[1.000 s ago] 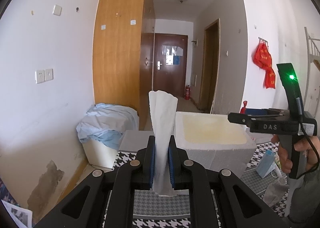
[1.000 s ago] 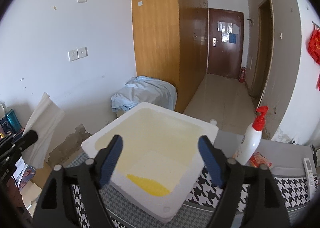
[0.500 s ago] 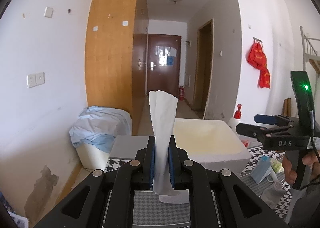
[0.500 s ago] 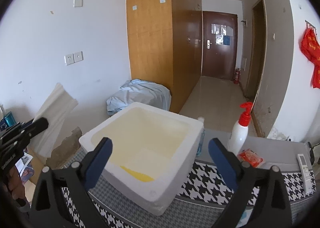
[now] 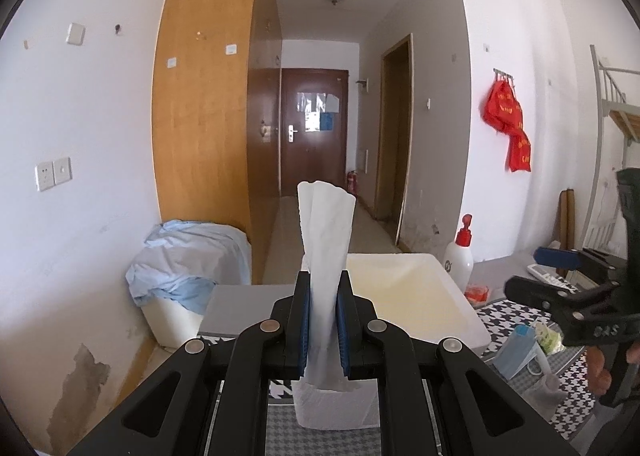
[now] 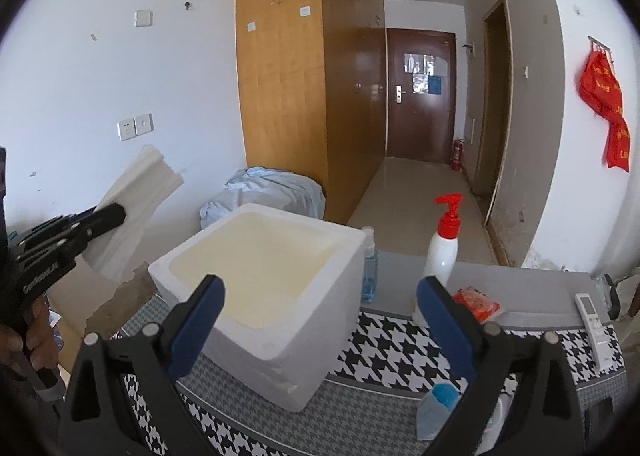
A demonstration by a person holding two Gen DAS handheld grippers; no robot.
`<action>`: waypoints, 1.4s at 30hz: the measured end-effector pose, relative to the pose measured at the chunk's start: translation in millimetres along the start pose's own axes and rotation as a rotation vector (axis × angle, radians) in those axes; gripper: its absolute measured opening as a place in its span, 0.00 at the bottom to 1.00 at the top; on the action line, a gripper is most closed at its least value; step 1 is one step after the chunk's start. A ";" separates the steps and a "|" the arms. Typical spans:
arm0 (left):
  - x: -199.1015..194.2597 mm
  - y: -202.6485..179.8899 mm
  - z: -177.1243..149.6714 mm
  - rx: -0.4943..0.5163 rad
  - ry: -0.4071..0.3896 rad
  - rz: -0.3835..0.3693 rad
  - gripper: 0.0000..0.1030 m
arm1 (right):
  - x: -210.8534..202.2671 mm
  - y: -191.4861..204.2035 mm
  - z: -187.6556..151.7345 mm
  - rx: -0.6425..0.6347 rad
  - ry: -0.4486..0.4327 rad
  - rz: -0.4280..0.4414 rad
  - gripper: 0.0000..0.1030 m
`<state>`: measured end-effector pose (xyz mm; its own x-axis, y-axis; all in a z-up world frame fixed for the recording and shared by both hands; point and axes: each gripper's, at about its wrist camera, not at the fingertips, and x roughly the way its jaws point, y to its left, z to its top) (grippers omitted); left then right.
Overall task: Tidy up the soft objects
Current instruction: 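Move the left tool over the foam box and open it to drop the tissue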
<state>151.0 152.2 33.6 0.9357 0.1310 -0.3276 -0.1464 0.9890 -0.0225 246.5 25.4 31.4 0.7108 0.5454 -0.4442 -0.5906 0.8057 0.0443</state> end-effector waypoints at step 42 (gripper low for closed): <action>82.0 -44.6 8.5 0.027 0.159 -0.037 0.61 | -43.2 -66.2 -39.2 0.067 -0.029 -0.089 0.96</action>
<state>236.9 119.4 15.8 0.8772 0.0838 -0.4728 -0.1021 0.9947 -0.0130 239.9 -60.6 12.6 0.7706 0.4766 -0.4232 -0.4983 0.8645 0.0662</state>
